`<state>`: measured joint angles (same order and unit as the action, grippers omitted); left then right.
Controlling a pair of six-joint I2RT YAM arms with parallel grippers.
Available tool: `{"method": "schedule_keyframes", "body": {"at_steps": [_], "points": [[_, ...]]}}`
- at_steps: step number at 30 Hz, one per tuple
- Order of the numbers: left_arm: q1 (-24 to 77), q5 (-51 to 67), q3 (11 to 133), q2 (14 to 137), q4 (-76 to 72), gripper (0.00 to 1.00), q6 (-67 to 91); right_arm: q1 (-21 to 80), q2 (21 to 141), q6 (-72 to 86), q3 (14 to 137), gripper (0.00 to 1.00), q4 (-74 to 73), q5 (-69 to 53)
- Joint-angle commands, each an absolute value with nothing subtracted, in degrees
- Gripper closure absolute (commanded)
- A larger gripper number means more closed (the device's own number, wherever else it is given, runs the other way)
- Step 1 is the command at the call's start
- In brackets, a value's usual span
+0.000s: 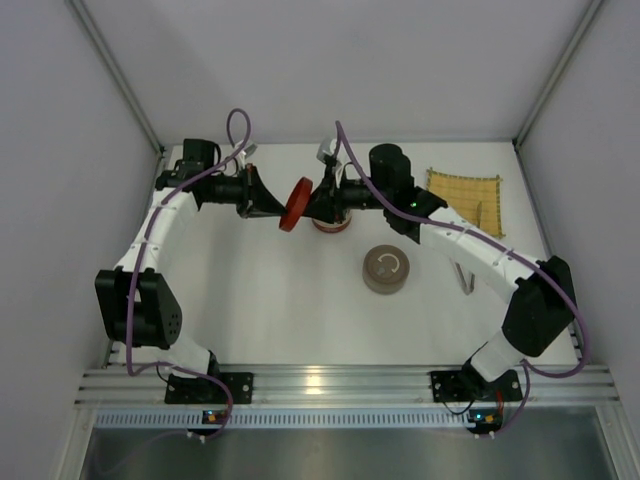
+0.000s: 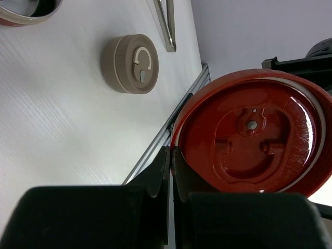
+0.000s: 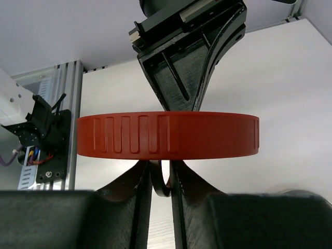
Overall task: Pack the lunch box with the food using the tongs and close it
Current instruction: Pick up the box lid from the center of the board.
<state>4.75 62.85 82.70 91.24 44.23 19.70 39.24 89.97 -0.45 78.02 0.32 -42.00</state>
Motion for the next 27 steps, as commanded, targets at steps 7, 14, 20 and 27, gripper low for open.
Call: {"method": "schedule_keyframes", "body": {"at_steps": [7, 14, 20, 27], "points": [[5.0, 69.6, 76.9, 86.7, 29.2, 1.00, 29.6, 41.0, 90.0, -2.8, 81.7, 0.97, 0.9, -41.4], [5.0, 64.9, 69.7, 80.7, 22.0, 0.37, 31.5, 38.7, 87.8, -4.7, 83.4, 1.00, -7.0, -40.0], [4.3, 54.3, 70.0, 76.0, 27.1, 0.02, 21.9, 32.0, 85.5, -3.0, 82.9, 1.00, -18.0, -38.1], [4.4, 38.5, 68.5, 64.5, 25.9, 0.02, 2.3, 24.5, 83.9, 16.2, 74.7, 1.00, -18.5, -41.8]]}}
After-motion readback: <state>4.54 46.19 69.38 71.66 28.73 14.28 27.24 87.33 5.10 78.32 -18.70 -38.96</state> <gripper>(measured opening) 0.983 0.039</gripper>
